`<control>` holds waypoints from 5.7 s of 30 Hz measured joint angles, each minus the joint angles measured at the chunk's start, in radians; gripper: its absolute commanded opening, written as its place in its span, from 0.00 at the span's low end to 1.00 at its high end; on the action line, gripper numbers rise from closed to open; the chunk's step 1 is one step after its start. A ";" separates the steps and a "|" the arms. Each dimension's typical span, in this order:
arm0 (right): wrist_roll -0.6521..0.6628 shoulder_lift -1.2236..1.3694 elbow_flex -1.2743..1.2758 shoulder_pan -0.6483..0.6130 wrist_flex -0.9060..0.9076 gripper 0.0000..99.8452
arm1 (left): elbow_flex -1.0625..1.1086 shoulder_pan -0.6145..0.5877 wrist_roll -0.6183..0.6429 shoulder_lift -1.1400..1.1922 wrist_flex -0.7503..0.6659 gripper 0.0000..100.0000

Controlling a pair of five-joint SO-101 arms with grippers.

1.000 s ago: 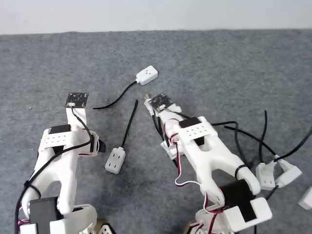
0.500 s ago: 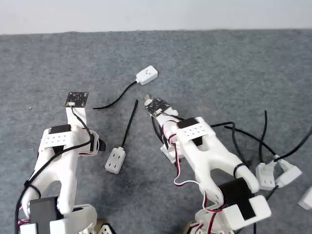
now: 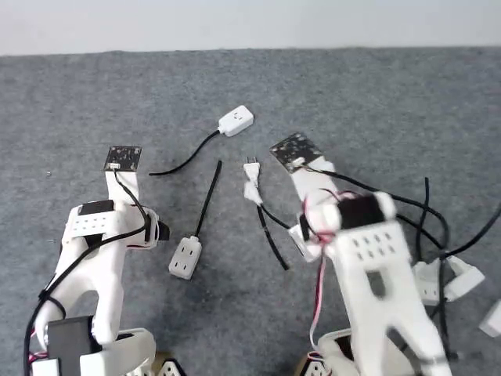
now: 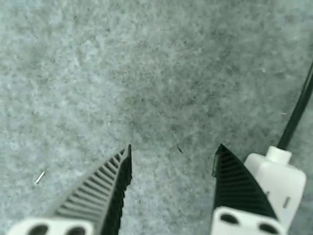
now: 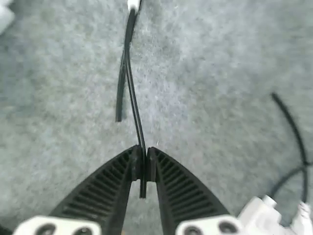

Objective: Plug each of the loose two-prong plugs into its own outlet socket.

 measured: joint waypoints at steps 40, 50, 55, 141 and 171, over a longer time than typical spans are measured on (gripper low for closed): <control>0.095 0.272 0.365 -0.324 -0.170 0.22 | 0.000 0.000 0.000 0.000 0.000 0.26; 0.440 0.253 0.448 -0.224 -0.117 0.22 | 0.000 0.000 0.000 0.000 -0.015 0.26; 0.298 0.252 0.448 -0.265 -0.247 0.22 | 0.000 0.000 0.000 0.000 -0.015 0.26; 0.100 0.161 0.259 -0.390 -0.290 0.03 | 0.000 0.000 0.000 0.000 -0.015 0.26; -0.709 -0.029 0.463 0.021 -0.367 0.16 | 0.000 0.000 0.000 0.000 -0.015 0.26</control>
